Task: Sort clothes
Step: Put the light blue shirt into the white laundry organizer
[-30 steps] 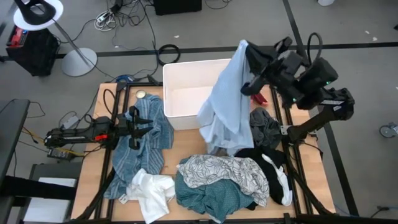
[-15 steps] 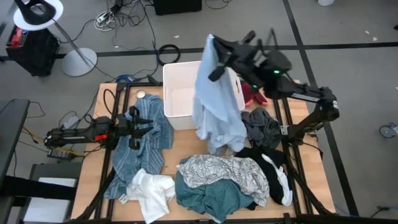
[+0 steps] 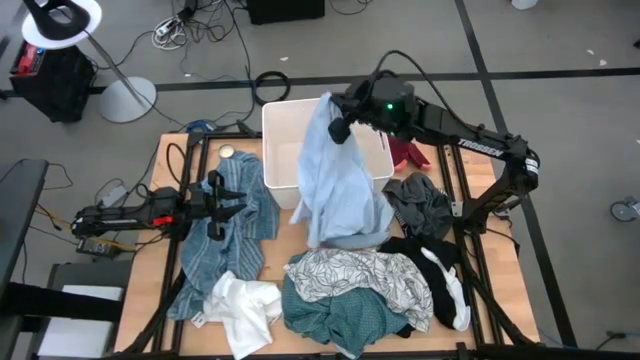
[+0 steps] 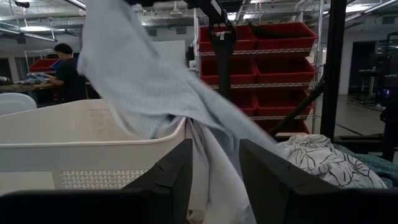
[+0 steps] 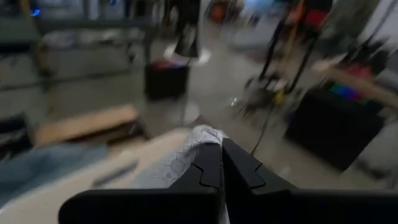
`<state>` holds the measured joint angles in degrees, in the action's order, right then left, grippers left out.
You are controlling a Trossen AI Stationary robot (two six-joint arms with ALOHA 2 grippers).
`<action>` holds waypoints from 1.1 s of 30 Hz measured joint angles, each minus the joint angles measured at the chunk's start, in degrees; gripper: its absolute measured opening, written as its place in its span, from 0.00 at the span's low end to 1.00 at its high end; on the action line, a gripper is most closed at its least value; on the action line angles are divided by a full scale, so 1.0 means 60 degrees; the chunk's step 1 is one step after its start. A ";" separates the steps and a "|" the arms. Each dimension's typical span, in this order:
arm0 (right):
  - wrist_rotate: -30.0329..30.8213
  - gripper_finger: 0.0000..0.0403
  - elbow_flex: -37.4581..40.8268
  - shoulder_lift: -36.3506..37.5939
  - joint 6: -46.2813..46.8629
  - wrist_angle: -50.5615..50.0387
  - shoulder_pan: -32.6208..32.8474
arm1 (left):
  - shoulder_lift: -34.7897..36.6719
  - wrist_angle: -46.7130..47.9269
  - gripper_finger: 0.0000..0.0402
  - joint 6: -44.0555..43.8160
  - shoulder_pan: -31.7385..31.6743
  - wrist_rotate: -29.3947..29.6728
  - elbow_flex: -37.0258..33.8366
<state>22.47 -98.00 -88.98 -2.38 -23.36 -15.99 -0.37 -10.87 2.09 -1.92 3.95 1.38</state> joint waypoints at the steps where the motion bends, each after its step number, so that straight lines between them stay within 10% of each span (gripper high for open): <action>1: -0.0257 0.00 0.0108 -0.0012 0.0241 -0.0303 -0.0031 | -0.0001 -0.0001 0.34 0.0001 -0.0002 0.0002 -0.0002; 16: -0.2140 0.04 0.0726 -0.1300 0.2187 -0.2704 -0.0202 | -0.0002 0.0002 0.34 0.0000 0.0001 0.0000 -0.0002; 33: -0.2045 0.46 0.0722 -0.0530 0.2744 -0.3545 -0.0436 | 0.0001 -0.0003 0.34 0.0003 -0.0001 0.0000 -0.0002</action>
<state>10.20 -93.67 -92.16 14.09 -44.63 -18.60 -0.36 -10.88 2.10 -1.92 3.95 1.37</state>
